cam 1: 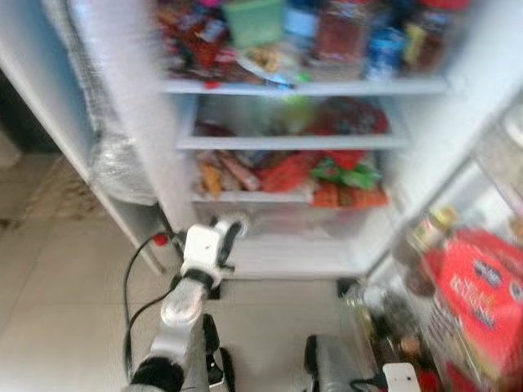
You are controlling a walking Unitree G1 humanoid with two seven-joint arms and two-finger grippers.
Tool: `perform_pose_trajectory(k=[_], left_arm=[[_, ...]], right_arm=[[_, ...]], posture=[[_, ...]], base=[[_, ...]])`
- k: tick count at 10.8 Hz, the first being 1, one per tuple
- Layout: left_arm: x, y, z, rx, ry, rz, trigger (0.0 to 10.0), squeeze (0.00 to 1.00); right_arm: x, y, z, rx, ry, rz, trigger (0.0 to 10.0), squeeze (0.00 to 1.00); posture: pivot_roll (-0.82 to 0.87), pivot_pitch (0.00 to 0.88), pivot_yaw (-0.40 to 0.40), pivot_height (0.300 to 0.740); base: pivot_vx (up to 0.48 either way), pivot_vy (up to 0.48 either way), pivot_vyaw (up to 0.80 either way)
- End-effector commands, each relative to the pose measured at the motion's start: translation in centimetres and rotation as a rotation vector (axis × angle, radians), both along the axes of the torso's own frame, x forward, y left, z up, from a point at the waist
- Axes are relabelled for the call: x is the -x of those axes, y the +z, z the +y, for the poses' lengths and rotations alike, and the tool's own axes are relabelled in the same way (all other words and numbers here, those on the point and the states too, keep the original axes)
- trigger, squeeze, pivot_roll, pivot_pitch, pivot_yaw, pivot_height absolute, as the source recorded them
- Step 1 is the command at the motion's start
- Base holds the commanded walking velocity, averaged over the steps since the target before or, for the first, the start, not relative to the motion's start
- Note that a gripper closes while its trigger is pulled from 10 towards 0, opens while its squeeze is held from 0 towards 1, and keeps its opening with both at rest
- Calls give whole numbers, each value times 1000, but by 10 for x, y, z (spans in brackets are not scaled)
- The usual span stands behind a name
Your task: Restocking fridge
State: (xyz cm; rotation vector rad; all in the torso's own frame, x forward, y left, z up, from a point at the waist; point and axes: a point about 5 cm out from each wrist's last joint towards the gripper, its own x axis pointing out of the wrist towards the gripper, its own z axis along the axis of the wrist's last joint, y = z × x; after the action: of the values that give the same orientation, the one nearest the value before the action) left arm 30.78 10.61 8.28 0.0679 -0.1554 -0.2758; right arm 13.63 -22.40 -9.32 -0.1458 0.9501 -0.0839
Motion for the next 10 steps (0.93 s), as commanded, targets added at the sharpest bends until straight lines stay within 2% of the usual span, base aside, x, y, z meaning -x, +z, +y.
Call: perform_pose_trajectory(k=[1,7,10], left_arm=[[-1,5,0,-17,-14,-20,10000,0],[-4,21,-5,-61,-39,-94,10000,0],[-7,41,-8,-112,-35,-212,10000,0]], right_arm=[[4,-4,12,-36,17,17,10000,0],[-3,-2,17,-45,30,-11,10000,0],[-4,-1,17,-45,31,-13,10000,0]], posture=[[-103,190,-10,600],[-101,184,-10,600],[-104,180,-10,600]], base=[[0,0,0],[261,0,0],[265,0,0]])
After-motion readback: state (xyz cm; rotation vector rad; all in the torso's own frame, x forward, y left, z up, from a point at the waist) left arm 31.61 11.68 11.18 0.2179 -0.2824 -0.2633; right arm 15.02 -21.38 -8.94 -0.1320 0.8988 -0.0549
